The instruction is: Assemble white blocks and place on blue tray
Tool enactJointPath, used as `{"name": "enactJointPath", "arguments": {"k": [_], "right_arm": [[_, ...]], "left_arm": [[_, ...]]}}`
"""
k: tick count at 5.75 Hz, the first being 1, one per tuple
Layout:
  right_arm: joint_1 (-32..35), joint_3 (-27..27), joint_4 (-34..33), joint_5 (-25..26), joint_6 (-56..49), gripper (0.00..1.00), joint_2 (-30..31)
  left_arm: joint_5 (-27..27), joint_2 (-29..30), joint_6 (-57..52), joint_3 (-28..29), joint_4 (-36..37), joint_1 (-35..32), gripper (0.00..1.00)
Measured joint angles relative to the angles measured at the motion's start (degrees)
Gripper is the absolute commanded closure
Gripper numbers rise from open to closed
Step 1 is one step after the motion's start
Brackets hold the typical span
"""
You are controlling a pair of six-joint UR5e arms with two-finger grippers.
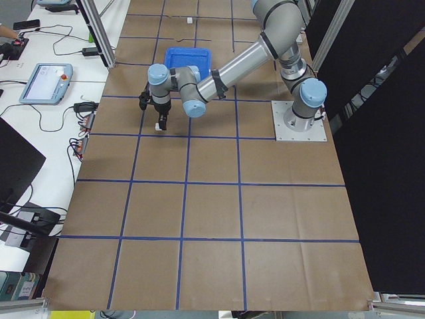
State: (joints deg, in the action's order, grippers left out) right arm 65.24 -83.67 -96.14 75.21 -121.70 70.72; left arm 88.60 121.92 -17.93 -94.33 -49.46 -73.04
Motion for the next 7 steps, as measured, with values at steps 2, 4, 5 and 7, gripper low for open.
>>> {"name": "enactJointPath", "arguments": {"k": [2, 4, 5, 7], "right_arm": [[-4.3, -3.1, -5.0, -8.6, -6.2, 0.00, -8.5], [-5.1, -9.5, -12.2, -12.1, -7.6, 0.00, -12.1], [-5.1, -12.7, -15.6, -12.3, -7.7, 0.00, -12.5], [-5.1, -15.0, -18.2, -11.6, -7.7, 0.11, -12.6]], "left_arm": [[-0.3, 2.1, 0.0, 0.1, 3.7, 0.0, 0.24], [-0.4, 3.0, 0.1, 0.3, 5.3, 0.0, 0.75], [-0.5, 3.0, 0.0, 0.4, 5.4, 0.0, 0.90], [-0.6, 2.5, -2.0, 0.7, 5.4, 0.0, 1.00]]}}
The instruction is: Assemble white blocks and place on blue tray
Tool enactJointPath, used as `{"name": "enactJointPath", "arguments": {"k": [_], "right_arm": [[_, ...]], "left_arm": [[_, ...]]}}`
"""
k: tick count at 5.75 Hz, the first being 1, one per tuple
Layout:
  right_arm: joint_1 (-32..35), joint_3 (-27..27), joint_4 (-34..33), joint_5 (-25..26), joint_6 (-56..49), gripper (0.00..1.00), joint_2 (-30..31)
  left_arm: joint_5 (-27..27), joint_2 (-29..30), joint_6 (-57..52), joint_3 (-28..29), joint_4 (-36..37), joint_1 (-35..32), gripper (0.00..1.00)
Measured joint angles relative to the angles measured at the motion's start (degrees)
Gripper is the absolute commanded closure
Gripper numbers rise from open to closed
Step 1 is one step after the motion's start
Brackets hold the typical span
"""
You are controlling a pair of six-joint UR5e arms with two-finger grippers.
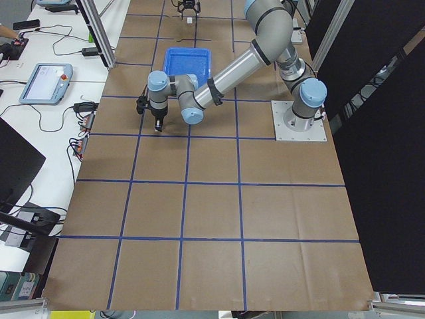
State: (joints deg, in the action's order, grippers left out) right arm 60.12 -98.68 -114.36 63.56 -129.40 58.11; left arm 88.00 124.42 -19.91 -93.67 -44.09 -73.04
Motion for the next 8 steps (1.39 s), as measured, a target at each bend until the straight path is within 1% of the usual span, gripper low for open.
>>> {"name": "enactJointPath", "arguments": {"k": [1, 2, 3, 4, 5, 6, 8], "right_arm": [[-0.1, -0.1, -0.1, 0.2, 0.1, 0.34, 0.0], [-0.6, -0.1, -0.1, 0.3, 0.1, 0.51, 0.0], [-1.1, 0.0, -0.2, 0.3, 0.1, 0.60, 0.1], [-1.3, 0.1, -0.2, 0.3, 0.1, 0.66, 0.1], [-1.4, 0.3, -0.1, 0.3, 0.0, 0.75, 0.2], [-1.4, 0.5, -0.1, 0.0, 0.0, 0.78, 0.4], [-1.1, 1.6, 0.4, -0.5, 0.4, 0.78, 1.4]], "left_arm": [[-0.1, -0.8, -3.1, 0.1, -0.1, -0.3, 1.00], [-0.4, -2.5, -5.9, -0.2, -0.6, -2.3, 1.00], [-0.9, -4.8, -7.7, -0.6, -1.5, -7.1, 1.00], [-1.1, -6.3, -10.2, -0.8, -2.4, -14.1, 1.00], [-1.2, -6.5, -16.0, -0.9, -2.6, -20.9, 1.00], [-1.2, -6.2, -25.3, -1.1, -2.7, -25.9, 1.00], [-1.1, -6.0, -46.3, -3.6, -2.7, -32.1, 1.00]]}}
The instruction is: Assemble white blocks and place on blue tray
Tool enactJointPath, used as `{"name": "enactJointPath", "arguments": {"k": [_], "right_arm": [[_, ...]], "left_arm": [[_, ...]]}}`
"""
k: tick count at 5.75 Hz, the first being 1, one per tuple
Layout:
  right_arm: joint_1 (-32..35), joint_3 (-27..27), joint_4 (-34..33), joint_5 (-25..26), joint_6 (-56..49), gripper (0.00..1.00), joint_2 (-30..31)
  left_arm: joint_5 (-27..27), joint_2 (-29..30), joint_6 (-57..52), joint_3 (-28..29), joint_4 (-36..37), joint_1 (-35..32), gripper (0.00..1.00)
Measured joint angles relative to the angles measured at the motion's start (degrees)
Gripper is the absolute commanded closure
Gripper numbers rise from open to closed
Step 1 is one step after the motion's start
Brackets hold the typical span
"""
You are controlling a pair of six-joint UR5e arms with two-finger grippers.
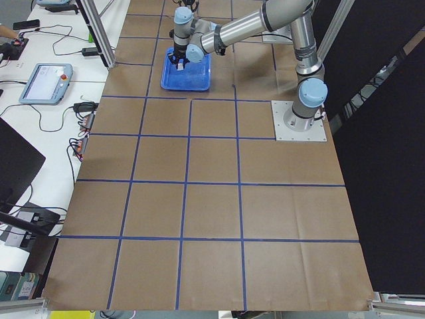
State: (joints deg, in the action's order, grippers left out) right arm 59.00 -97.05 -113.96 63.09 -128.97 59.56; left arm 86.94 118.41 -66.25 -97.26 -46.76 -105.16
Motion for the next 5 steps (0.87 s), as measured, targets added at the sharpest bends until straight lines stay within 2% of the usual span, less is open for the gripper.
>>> {"name": "enactJointPath", "arguments": {"k": [3, 5], "right_arm": [[5.4, 0.8, 1.3, 0.2, 7.9, 0.78, 5.0], [9.7, -1.6, 1.1, 0.4, 14.3, 0.77, 7.7]], "left_arm": [[0.3, -0.1, -11.9, -3.6, 0.4, -3.6, 0.99], [0.5, 0.1, -12.6, -3.8, 0.6, -3.4, 0.96]]}}
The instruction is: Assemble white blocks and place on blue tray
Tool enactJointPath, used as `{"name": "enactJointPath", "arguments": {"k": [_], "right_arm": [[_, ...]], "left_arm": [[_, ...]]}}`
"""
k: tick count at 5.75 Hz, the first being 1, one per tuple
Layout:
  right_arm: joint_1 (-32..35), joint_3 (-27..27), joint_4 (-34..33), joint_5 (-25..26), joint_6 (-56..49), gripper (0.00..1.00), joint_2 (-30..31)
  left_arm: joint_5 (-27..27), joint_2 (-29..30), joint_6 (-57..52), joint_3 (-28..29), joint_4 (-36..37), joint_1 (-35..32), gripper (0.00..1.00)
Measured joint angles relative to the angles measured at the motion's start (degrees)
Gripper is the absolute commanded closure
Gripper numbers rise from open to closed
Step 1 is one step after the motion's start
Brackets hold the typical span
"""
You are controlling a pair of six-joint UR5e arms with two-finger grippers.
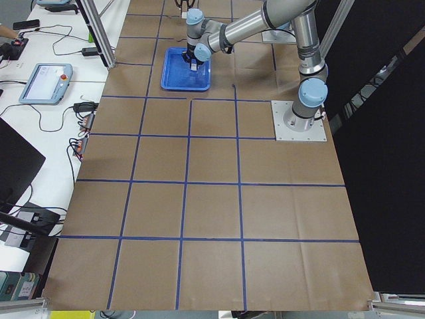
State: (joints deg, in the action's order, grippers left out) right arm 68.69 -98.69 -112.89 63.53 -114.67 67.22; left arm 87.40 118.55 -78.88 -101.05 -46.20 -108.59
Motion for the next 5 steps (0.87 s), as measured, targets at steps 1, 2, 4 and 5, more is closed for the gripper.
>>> {"name": "enactJointPath", "arguments": {"k": [1, 2, 4, 5], "right_arm": [[1.5, -1.6, -0.4, -0.1, 2.9, 0.78, 1.0], [3.2, -2.4, -1.0, -0.1, 5.5, 0.77, 1.8], [5.2, -2.9, -1.9, 0.0, 7.9, 0.77, 2.1], [5.4, -3.3, -2.1, -0.1, 8.1, 0.77, 2.2]], "left_arm": [[0.1, 0.1, 0.6, 0.0, 0.0, 0.2, 0.95], [0.2, 0.2, 1.5, -0.1, 0.0, 0.4, 0.79], [0.3, 0.5, 2.5, -0.1, 0.0, 0.5, 0.01], [0.3, 0.7, 2.4, -0.1, -0.1, 0.6, 0.01]]}}
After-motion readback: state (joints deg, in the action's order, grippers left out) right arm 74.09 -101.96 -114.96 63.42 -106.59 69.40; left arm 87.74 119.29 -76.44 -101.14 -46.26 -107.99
